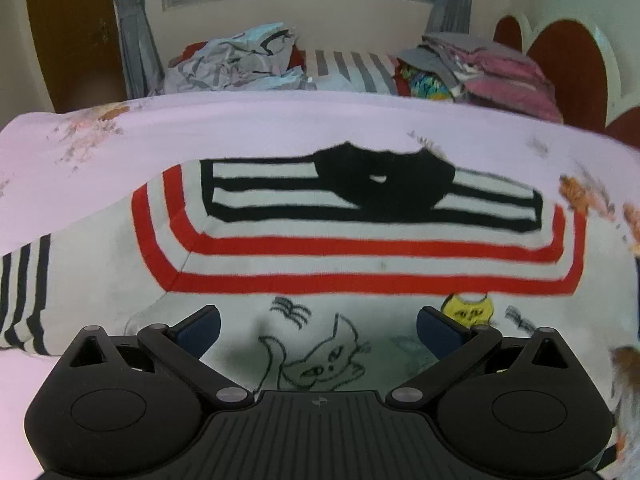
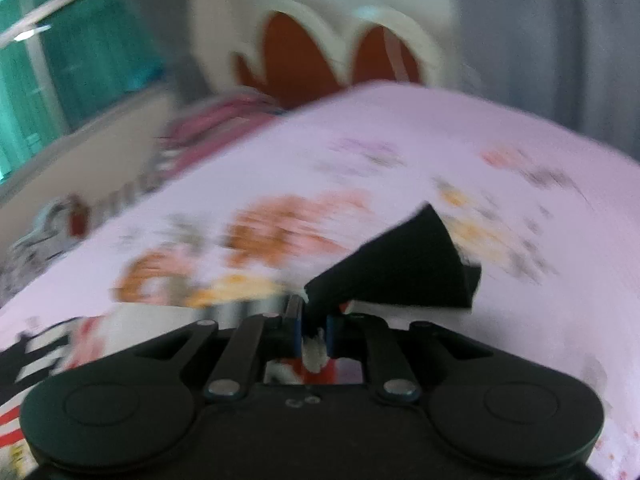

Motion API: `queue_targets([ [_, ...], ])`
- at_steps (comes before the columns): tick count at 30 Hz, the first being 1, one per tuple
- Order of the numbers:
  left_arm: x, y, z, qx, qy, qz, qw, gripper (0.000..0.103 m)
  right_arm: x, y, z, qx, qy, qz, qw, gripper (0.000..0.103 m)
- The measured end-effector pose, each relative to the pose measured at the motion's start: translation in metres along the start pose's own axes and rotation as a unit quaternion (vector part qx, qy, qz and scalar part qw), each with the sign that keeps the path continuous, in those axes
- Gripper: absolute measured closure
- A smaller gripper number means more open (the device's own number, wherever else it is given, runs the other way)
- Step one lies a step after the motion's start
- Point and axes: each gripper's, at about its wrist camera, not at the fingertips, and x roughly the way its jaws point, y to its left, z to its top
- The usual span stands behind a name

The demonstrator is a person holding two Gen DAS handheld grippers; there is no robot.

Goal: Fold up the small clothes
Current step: 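Carry the held sleeve across the sweater body and lay it down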

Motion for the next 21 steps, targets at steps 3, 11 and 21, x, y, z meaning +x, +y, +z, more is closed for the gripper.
queue_targets([
  [3,-0.003,0.006,0.006,0.001,-0.012,-0.006,0.9999,0.000,-0.019,0.060,0.001,-0.042,-0.003,0.071,0.997,0.093],
  [11,-0.010,0.045,0.012,-0.031,-0.012,-0.035,0.9988,0.000,-0.025,0.202,-0.054,-0.118,0.073,0.211,0.968,0.093],
  [21,0.009,0.060,-0.002,-0.050,0.019,-0.074,0.9959,0.000,-0.016,0.254,-0.106,-0.161,0.151,0.249,0.943,0.066],
])
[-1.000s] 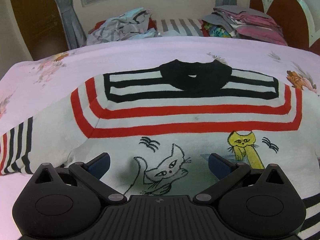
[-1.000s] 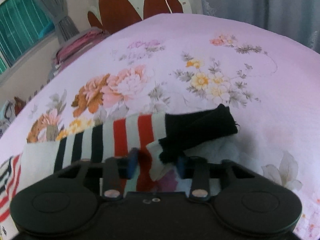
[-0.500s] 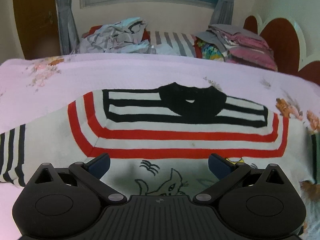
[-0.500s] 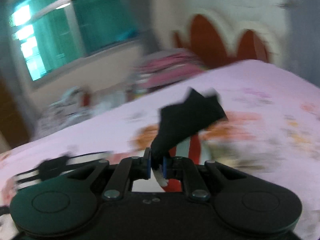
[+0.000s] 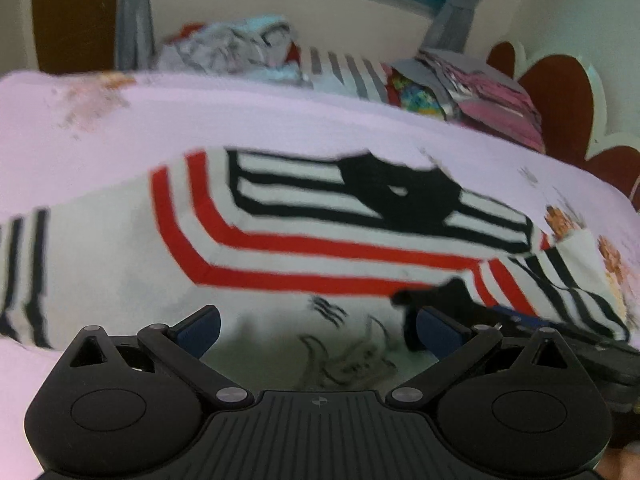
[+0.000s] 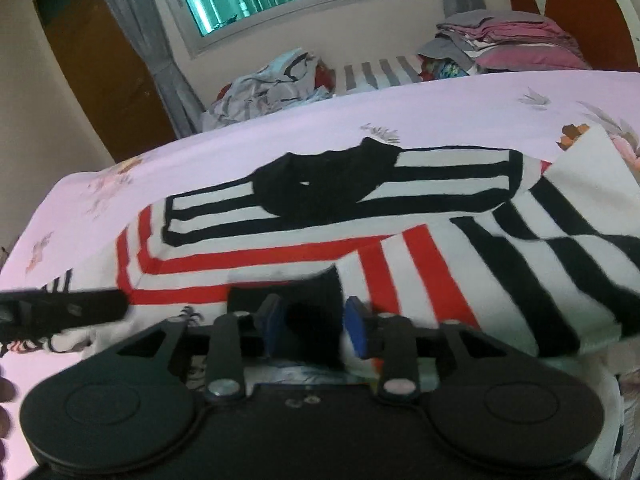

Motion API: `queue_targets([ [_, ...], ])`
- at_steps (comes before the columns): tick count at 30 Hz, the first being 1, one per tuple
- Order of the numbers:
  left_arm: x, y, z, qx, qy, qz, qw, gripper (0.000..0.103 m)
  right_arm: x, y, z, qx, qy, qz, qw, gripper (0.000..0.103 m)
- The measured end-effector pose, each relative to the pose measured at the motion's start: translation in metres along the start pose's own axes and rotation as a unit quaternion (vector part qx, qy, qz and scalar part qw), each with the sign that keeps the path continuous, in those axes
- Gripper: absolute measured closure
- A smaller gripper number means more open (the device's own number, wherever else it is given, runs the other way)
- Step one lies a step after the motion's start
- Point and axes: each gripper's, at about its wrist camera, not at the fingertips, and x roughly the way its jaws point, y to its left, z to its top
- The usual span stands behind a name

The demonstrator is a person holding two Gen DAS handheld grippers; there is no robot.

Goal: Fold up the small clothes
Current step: 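Carry the held sleeve across the sweater body and lay it down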

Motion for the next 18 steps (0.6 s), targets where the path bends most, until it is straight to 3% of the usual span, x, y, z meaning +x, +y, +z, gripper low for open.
queue_targets([
  [4,0.024,-0.014,-0.006,-0.020,0.040,-0.052,0.9976,0.000,-0.045,-0.007,-0.010,-0.017,-0.030,-0.031,0.999,0.056],
  [9,0.052,-0.037,-0.008,-0.031,0.048,-0.100,0.9934,0.002,-0.078,-0.032,-0.034,-0.030,-0.042,-0.097,0.994,0.053],
  [12,0.069,-0.045,-0.009,-0.036,0.055,-0.128,0.9896,0.043,-0.086,-0.054,-0.047,-0.025,-0.036,-0.139,0.989,0.053],
  [13,0.073,-0.047,-0.009,-0.038,0.057,-0.132,0.9889,0.050,-0.086,-0.063,-0.051,-0.018,-0.032,-0.151,0.988,0.053],
  [16,0.075,-0.055,-0.011,-0.029,0.047,-0.127,0.9904,0.053,-0.082,-0.085,-0.053,0.016,-0.027,-0.172,0.985,0.053],
  [17,0.075,-0.056,-0.011,-0.028,0.042,-0.127,0.9906,0.060,-0.079,-0.090,-0.053,0.024,-0.025,-0.176,0.984,0.053],
  [18,0.074,-0.055,-0.011,-0.028,0.040,-0.128,0.9906,0.074,-0.076,-0.096,-0.053,0.032,-0.025,-0.178,0.983,0.053],
])
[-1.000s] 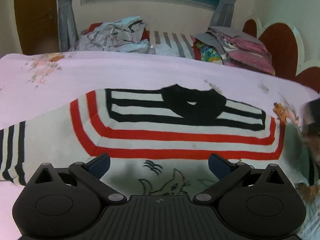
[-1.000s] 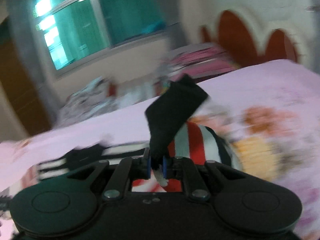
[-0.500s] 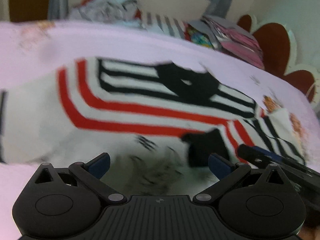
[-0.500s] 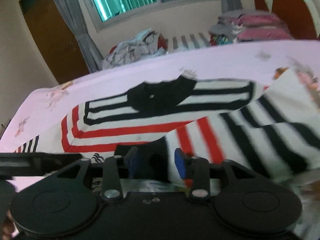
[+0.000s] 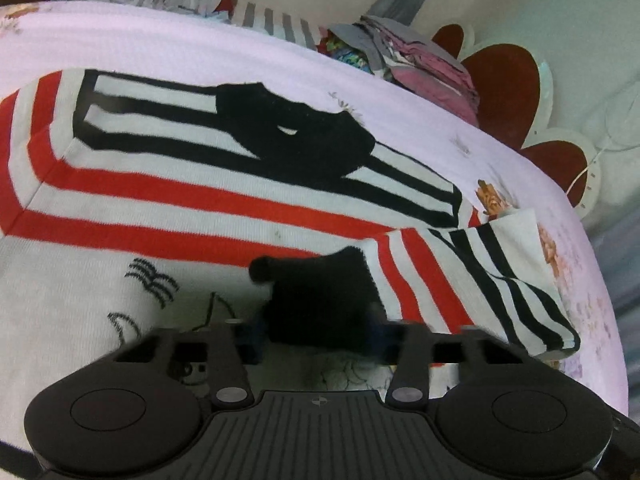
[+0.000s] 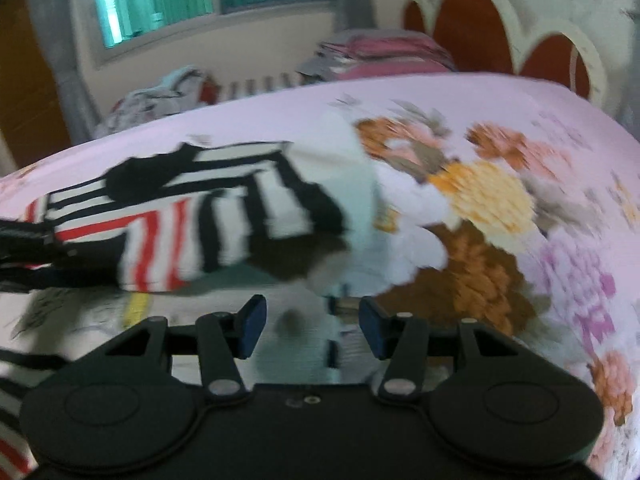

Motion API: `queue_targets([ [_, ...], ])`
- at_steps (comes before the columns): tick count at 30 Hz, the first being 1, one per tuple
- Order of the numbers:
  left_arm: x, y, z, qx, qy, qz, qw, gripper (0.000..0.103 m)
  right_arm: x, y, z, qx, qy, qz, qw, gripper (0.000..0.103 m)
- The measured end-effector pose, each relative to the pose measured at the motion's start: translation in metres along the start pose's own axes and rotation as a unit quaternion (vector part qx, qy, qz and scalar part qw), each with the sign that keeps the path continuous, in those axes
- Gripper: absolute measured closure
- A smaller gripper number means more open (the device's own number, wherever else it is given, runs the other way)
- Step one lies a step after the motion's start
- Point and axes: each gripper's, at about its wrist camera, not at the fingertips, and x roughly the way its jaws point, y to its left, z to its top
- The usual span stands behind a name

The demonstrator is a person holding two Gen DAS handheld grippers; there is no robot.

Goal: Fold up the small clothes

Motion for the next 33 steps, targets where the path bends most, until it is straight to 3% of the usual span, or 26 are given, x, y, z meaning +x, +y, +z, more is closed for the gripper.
queue_targets([
  [1,0.001,0.002,0.001,-0.004,-0.002,-0.004,1.0000,0.081,0.005,-0.004,-0.001,0.006,0.001,-0.001,1.000,0.053],
  [5,-0.004,0.008,0.004,-0.013,-0.016,-0.013,0.9997,0.090,0.025,-0.009,0.002,0.026,0.012,-0.006,1.000,0.053],
  [8,-0.028,0.011,0.014,-0.023,-0.073,-0.017,0.9969,0.091,0.033,-0.007,0.007,0.038,0.013,0.003,0.999,0.055],
  [10,-0.047,0.018,0.023,-0.027,-0.105,-0.017,0.9940,0.092,0.037,-0.003,0.012,0.039,0.014,0.008,0.999,0.072],
  [13,-0.067,0.039,0.033,-0.015,-0.135,0.010,0.9906,0.092,0.039,0.005,0.016,0.036,0.014,0.010,0.999,0.077],
  [18,-0.055,0.084,0.023,-0.037,-0.103,0.059,0.9922,0.092,0.033,0.017,0.018,0.014,0.004,0.024,1.000,0.084],
  [21,-0.037,0.088,0.009,-0.031,-0.080,0.072,0.9937,0.092,0.039,0.018,0.011,-0.009,0.012,-0.005,1.000,0.086],
  [23,-0.033,0.088,0.006,-0.032,-0.082,0.073,0.9934,0.092,0.042,0.005,0.006,0.009,0.014,0.000,1.000,0.088],
  [27,-0.036,0.085,0.009,-0.022,-0.073,0.075,0.9942,0.091,0.036,0.002,0.008,-0.001,0.033,0.015,0.999,0.086],
  [29,-0.048,0.085,0.008,-0.024,-0.081,0.082,0.9931,0.091,0.023,-0.005,0.010,0.017,0.033,0.030,0.999,0.076],
  [31,-0.058,0.087,0.009,-0.022,-0.092,0.097,0.9908,0.091,0.009,-0.014,0.013,0.034,0.024,0.048,0.998,0.074],
  [33,-0.070,0.087,0.010,-0.026,-0.105,0.098,0.9892,0.090,0.000,-0.019,0.021,0.035,0.008,0.052,0.998,0.066],
])
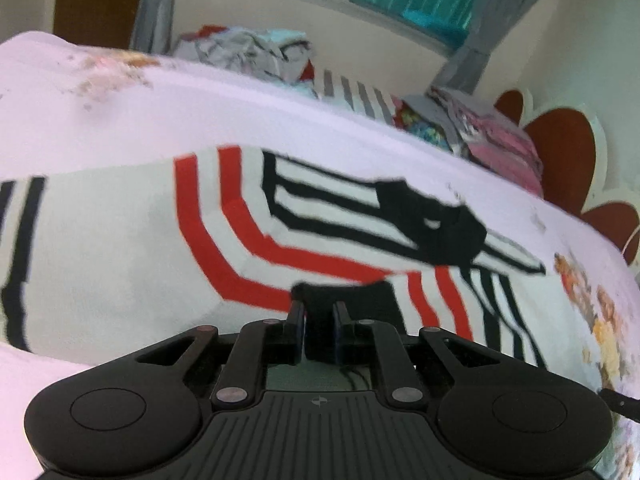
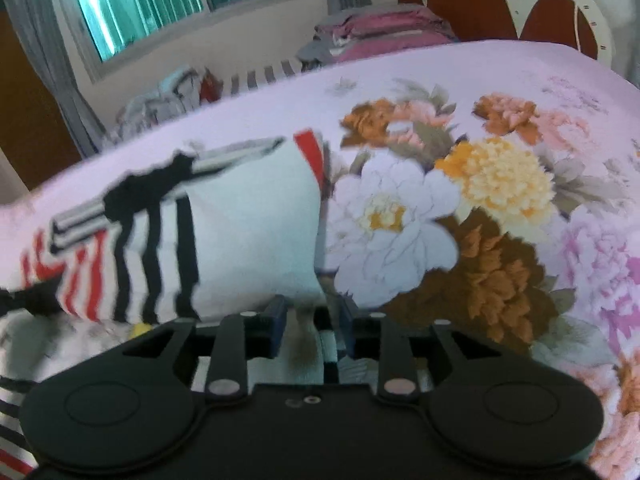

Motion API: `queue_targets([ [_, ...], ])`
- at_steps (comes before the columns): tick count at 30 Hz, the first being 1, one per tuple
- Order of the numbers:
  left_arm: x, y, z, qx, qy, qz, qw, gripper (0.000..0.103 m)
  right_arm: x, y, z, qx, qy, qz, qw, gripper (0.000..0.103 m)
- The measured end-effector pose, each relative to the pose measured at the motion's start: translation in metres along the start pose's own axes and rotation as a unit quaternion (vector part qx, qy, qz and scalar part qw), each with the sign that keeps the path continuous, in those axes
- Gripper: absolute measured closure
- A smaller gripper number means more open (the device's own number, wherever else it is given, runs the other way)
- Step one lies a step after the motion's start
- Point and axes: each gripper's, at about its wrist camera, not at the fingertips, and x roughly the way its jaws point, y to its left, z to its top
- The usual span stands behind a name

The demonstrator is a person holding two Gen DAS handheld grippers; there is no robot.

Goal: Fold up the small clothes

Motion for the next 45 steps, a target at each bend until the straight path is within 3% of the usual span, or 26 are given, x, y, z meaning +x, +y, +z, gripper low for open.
queue_targets([
  [2,-0.006,-0.006,0.004,0.005,-0.012,-0.006,0.9999,0.090,0.003,-0.003,0.012,-0.005,-0.013,-0.004,1.000,0.055],
  [8,0.007,-0.042,0.004,0.029,-0.002,-0.042,0.9987,0.090,0.056,-0.014,0.047,0.040,0.004,0.014,0.999,0.056],
  [16,0.043,-0.049,-0.007,0.042,0.035,-0.021,0.9983,0.089,0.117,-0.002,0.084,0.045,0.014,0.008,0.999,0.057],
  [18,0.046,-0.044,-0.009,0.029,0.035,-0.026,0.9986,0.089,0.127,0.000,0.089,0.040,0.016,0.006,0.999,0.061],
  [19,0.046,-0.043,-0.008,0.023,0.037,-0.027,0.9987,0.089,0.131,0.000,0.091,0.041,0.018,0.011,0.999,0.071],
  [21,0.049,-0.045,-0.009,0.024,0.038,-0.024,0.9987,0.089,0.136,0.002,0.092,0.036,0.017,0.008,0.999,0.078],
  [26,0.052,-0.048,-0.010,0.034,0.036,-0.018,0.9986,0.089,0.137,0.006,0.088,-0.016,0.000,-0.017,1.000,0.091],
  [28,0.051,-0.048,-0.009,0.033,0.038,-0.017,0.9986,0.090,0.141,-0.003,0.087,-0.003,-0.002,-0.011,1.000,0.092],
  [32,0.044,-0.055,-0.003,0.041,0.040,-0.010,0.9983,0.089,0.122,0.001,0.091,-0.013,-0.022,-0.014,1.000,0.083],
  [36,0.035,-0.063,-0.001,0.056,0.031,-0.024,0.9977,0.089,0.091,0.010,0.084,-0.020,-0.030,0.028,0.999,0.079],
  [40,0.047,-0.057,-0.007,0.060,0.040,-0.010,0.9974,0.089,0.071,0.038,0.056,-0.074,-0.020,0.050,0.996,0.080],
  [45,0.048,-0.051,-0.006,0.063,0.040,-0.019,0.9971,0.089,0.063,0.051,0.019,-0.115,0.000,0.029,0.993,0.081],
])
